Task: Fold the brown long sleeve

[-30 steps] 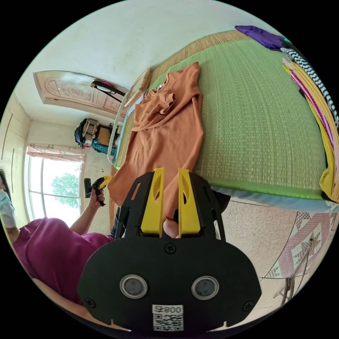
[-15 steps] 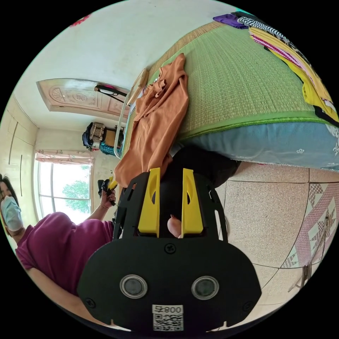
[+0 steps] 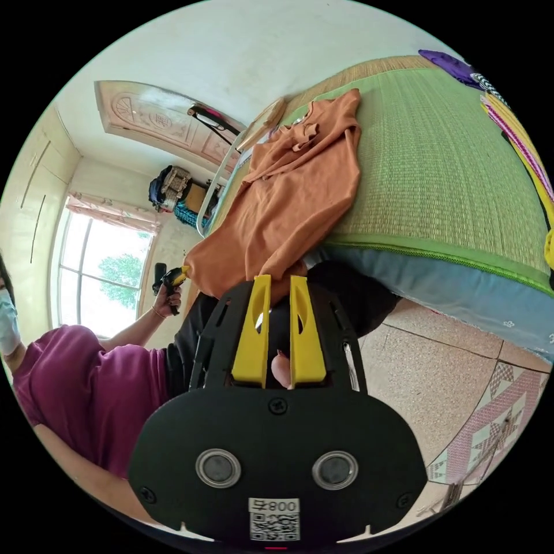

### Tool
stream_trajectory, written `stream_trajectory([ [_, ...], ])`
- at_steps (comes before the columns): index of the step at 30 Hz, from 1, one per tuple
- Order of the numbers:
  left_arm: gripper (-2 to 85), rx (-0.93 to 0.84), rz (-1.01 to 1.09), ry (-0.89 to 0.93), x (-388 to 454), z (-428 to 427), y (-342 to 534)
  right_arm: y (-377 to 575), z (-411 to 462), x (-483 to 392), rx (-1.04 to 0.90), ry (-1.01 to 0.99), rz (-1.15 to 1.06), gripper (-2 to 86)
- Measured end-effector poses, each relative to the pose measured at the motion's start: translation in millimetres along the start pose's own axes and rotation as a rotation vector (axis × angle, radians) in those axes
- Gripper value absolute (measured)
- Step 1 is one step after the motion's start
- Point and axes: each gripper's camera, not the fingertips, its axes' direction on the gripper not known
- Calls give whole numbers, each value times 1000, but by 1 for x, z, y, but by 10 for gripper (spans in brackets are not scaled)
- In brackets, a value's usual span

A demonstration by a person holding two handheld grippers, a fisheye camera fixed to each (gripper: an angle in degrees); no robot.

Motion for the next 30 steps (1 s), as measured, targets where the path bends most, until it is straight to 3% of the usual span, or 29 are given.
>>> stream_trajectory([
  [8,14,69,63,17,41,-31,-43,-66,-22,-18,79,-63,-50,14],
  [16,17,229,-153,-46,15,-49,-111,-150,-18,10,73,-38,99,23],
  [23,25,252,-271,30,-22,-42,-104,-111,-10,47,114,-140,108,62],
  [30,47,280,-296,104,-35,-44,-84,-98,34,50,-11,-109,83,86],
])
